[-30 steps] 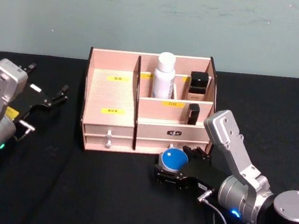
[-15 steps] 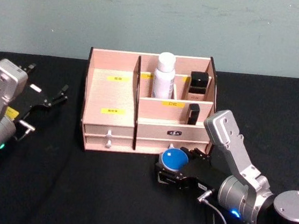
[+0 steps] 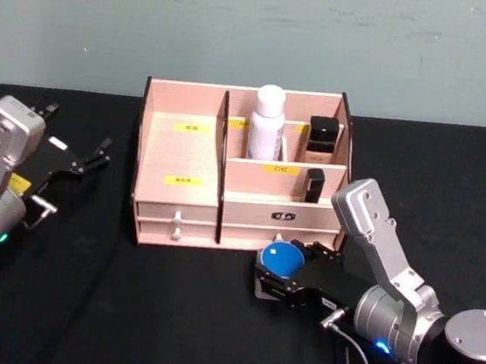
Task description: Pick up the facial cleanser and watermelon frost from the table and place them into the tiered storage box.
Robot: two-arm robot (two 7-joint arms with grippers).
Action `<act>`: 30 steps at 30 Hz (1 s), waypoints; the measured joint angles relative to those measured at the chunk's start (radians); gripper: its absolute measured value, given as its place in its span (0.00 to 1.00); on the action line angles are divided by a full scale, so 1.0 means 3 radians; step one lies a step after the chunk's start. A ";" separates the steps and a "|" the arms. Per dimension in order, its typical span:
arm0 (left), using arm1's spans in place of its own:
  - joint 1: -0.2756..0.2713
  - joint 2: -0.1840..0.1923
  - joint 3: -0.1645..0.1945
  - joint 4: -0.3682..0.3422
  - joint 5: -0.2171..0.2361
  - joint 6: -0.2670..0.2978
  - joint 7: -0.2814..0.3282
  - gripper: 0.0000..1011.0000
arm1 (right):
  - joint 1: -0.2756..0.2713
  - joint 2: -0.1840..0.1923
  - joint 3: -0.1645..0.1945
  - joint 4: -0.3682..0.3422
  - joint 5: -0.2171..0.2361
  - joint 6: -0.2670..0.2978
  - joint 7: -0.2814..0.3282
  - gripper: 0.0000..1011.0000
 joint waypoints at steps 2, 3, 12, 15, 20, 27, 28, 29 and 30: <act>0.0000 0.0000 0.0000 0.0000 0.0000 0.0000 0.0000 0.99 | 0.0000 0.0000 0.0000 0.0000 0.0001 0.0000 0.0000 0.71; 0.0000 0.0000 0.0000 0.0000 0.0000 0.0000 0.0000 0.99 | -0.0001 0.0000 0.0001 0.0000 0.0004 -0.0003 0.0008 0.71; 0.0000 0.0000 0.0000 0.0000 0.0000 0.0000 0.0000 0.99 | 0.0052 0.0034 -0.0018 -0.0147 0.0044 -0.0050 0.0132 0.71; 0.0000 0.0000 0.0000 0.0000 0.0000 0.0000 0.0000 0.99 | 0.0104 0.0034 -0.0037 -0.0193 0.0051 -0.0040 0.0160 0.71; 0.0000 0.0000 0.0000 0.0000 0.0000 0.0000 0.0000 0.99 | 0.0300 -0.0011 -0.0115 -0.0247 0.0059 -0.0016 0.0216 0.71; 0.0000 0.0000 0.0000 0.0000 0.0000 0.0000 0.0000 0.99 | 0.0640 -0.0161 -0.0249 -0.0117 0.0103 0.0001 0.0283 0.71; 0.0000 0.0000 0.0000 0.0000 0.0000 0.0000 0.0000 0.99 | 0.0710 -0.0197 -0.0277 -0.0064 0.0111 0.0006 0.0291 0.71; 0.0000 0.0000 0.0000 0.0000 0.0000 0.0000 0.0000 0.99 | 0.0761 -0.0224 -0.0298 -0.0021 0.0114 0.0008 0.0295 0.71; 0.0000 0.0000 0.0000 0.0000 0.0000 0.0000 0.0000 0.99 | 0.0799 -0.0243 -0.0312 0.0010 0.0116 0.0010 0.0297 0.71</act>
